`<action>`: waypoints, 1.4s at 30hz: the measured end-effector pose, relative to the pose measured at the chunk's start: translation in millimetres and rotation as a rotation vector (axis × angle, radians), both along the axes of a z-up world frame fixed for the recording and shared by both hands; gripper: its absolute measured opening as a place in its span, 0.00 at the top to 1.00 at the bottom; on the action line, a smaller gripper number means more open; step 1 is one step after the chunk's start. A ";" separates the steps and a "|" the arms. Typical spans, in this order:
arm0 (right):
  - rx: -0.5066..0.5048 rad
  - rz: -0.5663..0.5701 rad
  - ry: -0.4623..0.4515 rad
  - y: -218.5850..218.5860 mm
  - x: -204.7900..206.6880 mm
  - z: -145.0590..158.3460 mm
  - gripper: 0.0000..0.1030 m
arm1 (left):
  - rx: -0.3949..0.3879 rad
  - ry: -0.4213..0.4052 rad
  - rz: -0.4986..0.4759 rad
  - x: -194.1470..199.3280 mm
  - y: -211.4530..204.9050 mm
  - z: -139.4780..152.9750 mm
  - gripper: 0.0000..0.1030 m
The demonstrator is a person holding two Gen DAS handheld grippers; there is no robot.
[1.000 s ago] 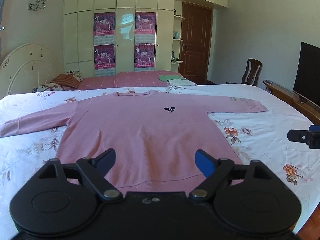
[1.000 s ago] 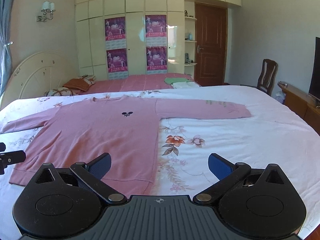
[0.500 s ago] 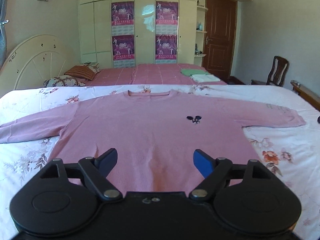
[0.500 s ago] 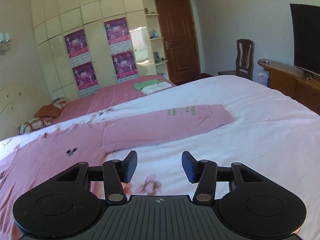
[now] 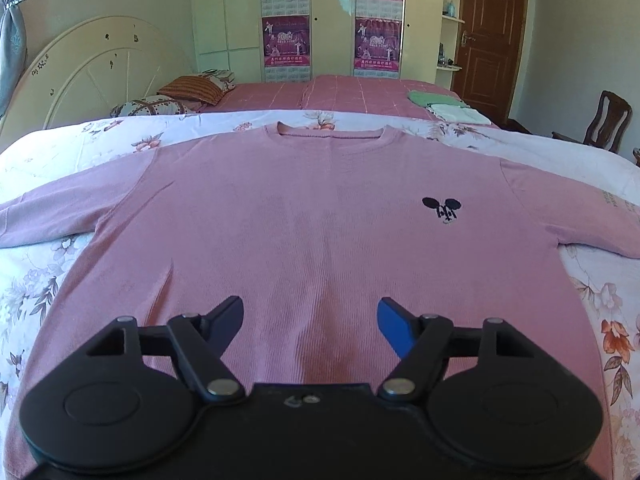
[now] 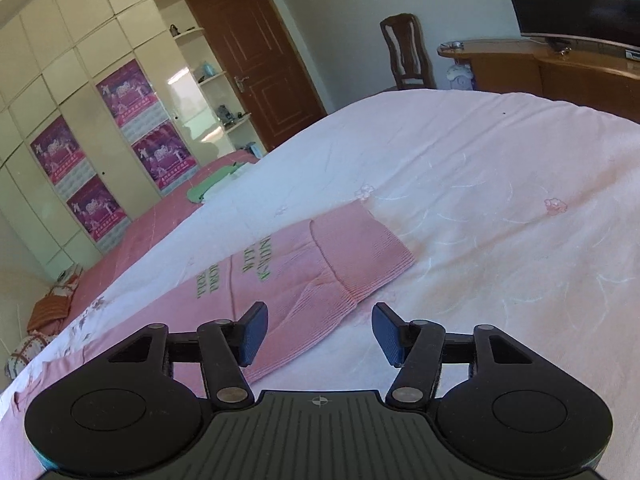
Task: Fold small clothes
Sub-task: 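Reach the right gripper to the sleeve cuff and close on it, then lift the sleeve with the right gripper and lay it across the body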
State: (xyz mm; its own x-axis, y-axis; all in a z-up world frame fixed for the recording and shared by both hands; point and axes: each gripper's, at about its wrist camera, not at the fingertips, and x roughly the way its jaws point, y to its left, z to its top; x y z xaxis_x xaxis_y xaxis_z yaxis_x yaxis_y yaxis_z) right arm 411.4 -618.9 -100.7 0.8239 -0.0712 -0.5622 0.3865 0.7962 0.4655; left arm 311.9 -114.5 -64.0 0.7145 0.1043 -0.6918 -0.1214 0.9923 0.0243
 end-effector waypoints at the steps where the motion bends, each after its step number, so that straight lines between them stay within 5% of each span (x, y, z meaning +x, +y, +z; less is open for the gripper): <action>1: 0.015 -0.010 0.001 -5.3 0.6 -1.8 0.53 | -0.005 0.010 -0.001 1.2 -1.0 -2.0 0.30; 11: 0.269 -0.088 -0.042 -68.2 -2.8 -17.8 0.56 | 0.000 0.047 -0.013 19.2 -15.0 -7.9 0.30; 12: 0.279 -0.086 -0.051 -72.0 -2.8 -17.1 0.62 | 0.002 0.050 -0.016 20.9 -16.4 -8.3 0.30; 13: 0.274 -0.084 -0.047 -74.4 -1.8 -16.7 0.69 | 0.002 0.053 -0.020 22.4 -17.4 -8.5 0.30; 14: 0.269 -0.083 -0.034 -76.5 -0.6 -16.6 0.95 | 0.003 0.057 -0.024 25.3 -19.2 -7.9 0.30; 19: 0.128 -0.065 -0.103 -77.8 -19.2 12.3 0.95 | 0.020 0.039 -0.036 29.8 -17.4 -1.3 0.30; 21: 0.081 -0.071 0.008 -78.7 -15.8 2.7 0.95 | 0.009 0.050 -0.029 30.9 -12.1 -1.9 0.30; 23: 0.094 -0.072 0.022 -79.5 -23.3 -1.4 0.95 | 0.006 0.050 -0.025 30.0 -6.3 -1.2 0.28; 32: -0.045 0.011 0.002 -25.7 -40.9 34.0 0.95 | -0.014 0.070 -0.007 16.3 34.7 -10.8 0.25; 42: -0.156 0.202 -0.055 116.7 -39.6 69.5 0.95 | -0.056 -0.013 -0.088 17.3 92.6 -6.9 0.21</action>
